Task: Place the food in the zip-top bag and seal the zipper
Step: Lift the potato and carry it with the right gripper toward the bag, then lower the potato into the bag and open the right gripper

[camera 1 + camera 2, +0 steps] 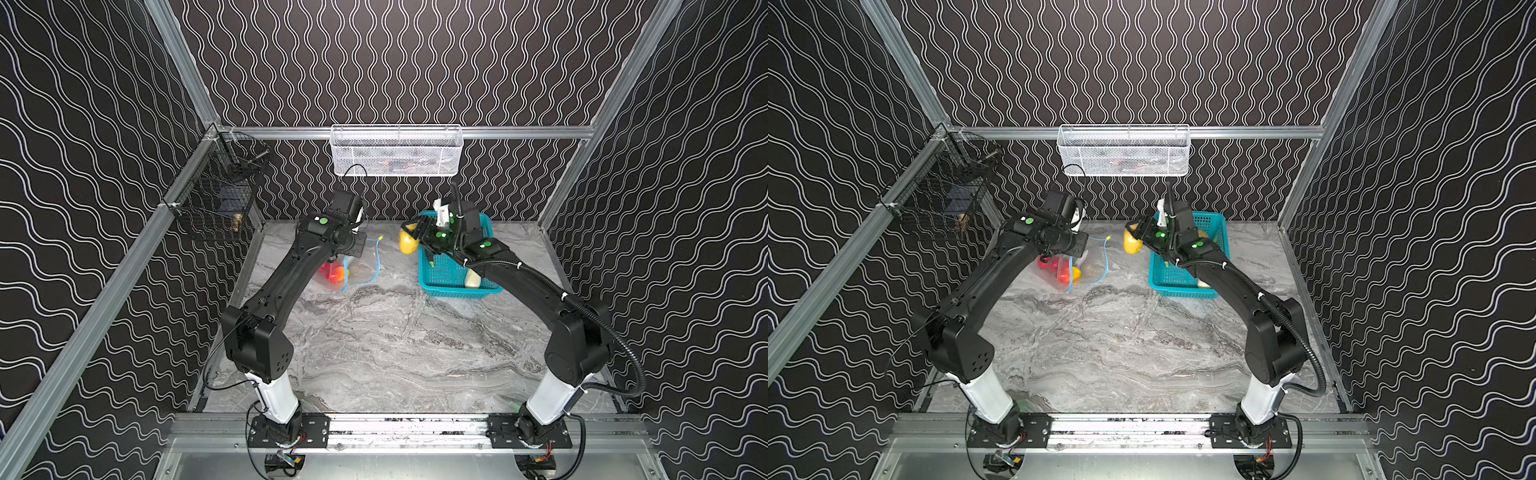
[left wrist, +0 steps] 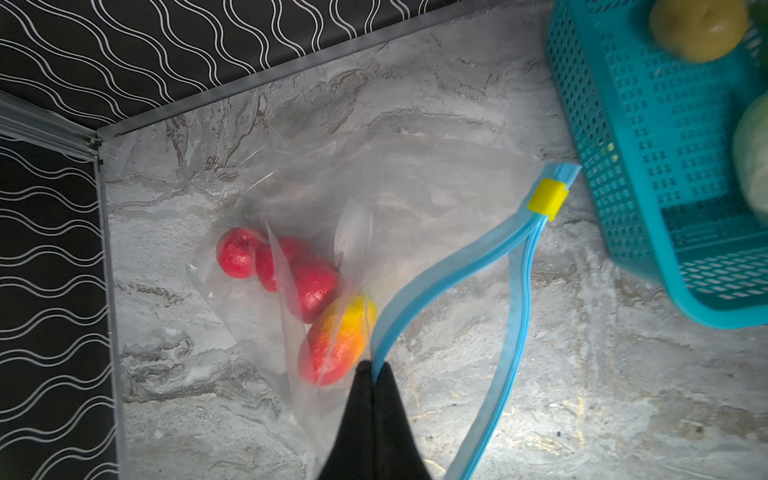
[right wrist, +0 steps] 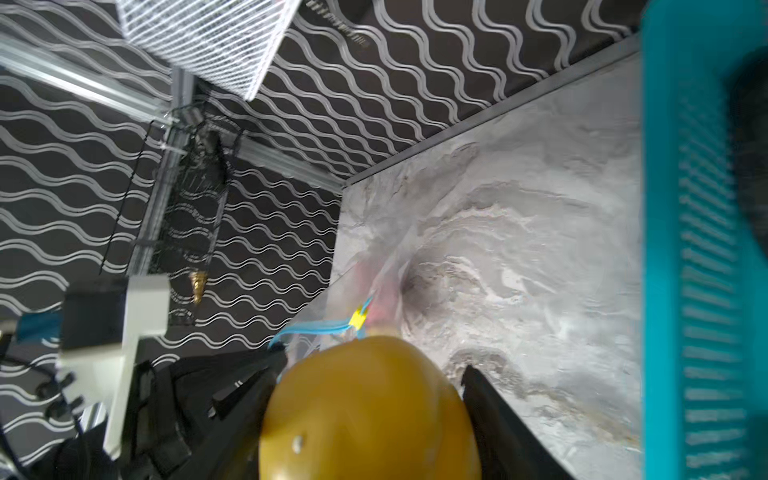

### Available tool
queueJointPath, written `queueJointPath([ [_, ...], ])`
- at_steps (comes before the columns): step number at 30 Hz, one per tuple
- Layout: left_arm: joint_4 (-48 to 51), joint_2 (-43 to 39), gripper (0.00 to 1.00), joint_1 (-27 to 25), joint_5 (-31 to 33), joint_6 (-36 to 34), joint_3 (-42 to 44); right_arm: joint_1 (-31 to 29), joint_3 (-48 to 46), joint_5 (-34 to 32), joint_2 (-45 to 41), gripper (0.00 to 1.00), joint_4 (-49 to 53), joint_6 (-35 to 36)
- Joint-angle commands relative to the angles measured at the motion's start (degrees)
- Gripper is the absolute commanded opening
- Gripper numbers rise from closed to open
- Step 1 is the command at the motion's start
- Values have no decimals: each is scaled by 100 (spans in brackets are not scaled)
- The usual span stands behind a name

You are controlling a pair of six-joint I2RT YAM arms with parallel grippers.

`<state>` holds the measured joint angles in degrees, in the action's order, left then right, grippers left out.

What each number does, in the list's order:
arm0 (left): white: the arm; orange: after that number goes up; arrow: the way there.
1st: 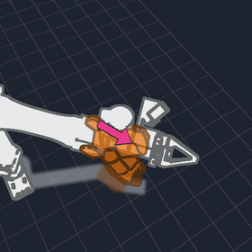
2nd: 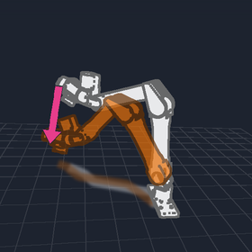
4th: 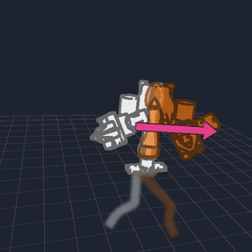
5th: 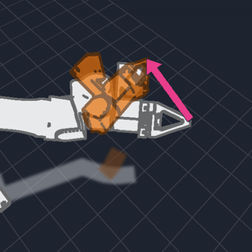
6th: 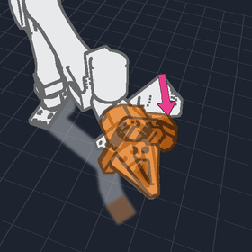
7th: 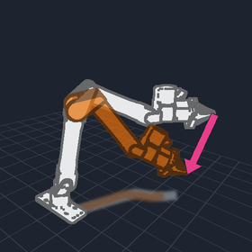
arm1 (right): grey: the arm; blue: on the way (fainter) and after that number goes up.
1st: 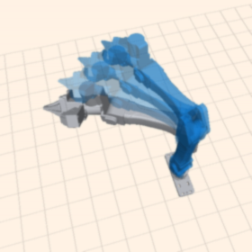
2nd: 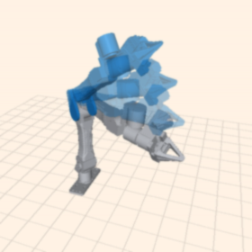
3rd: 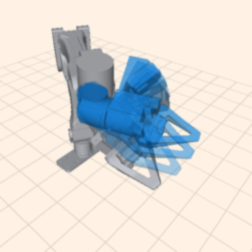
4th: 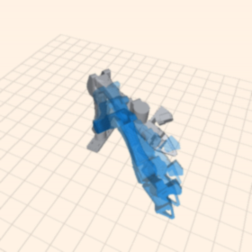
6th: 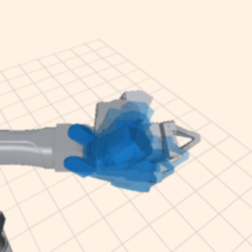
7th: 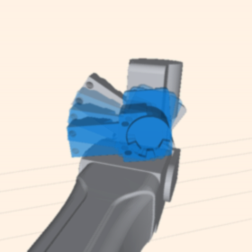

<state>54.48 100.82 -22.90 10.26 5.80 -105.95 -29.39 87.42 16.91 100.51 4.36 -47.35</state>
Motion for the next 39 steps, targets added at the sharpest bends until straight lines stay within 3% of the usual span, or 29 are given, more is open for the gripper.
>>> queueJointPath([
  [1,129,35,0,8,-213,247,-185,-128,71,-212,27,51,-544,-11],
  [13,346,387,0,10,-377,575,-626,-631,657,-402,584,49,-710,183],
  [39,483,517,0,-15,-288,624,-1174,-1269,727,-1206,1198,48,-606,434],
])
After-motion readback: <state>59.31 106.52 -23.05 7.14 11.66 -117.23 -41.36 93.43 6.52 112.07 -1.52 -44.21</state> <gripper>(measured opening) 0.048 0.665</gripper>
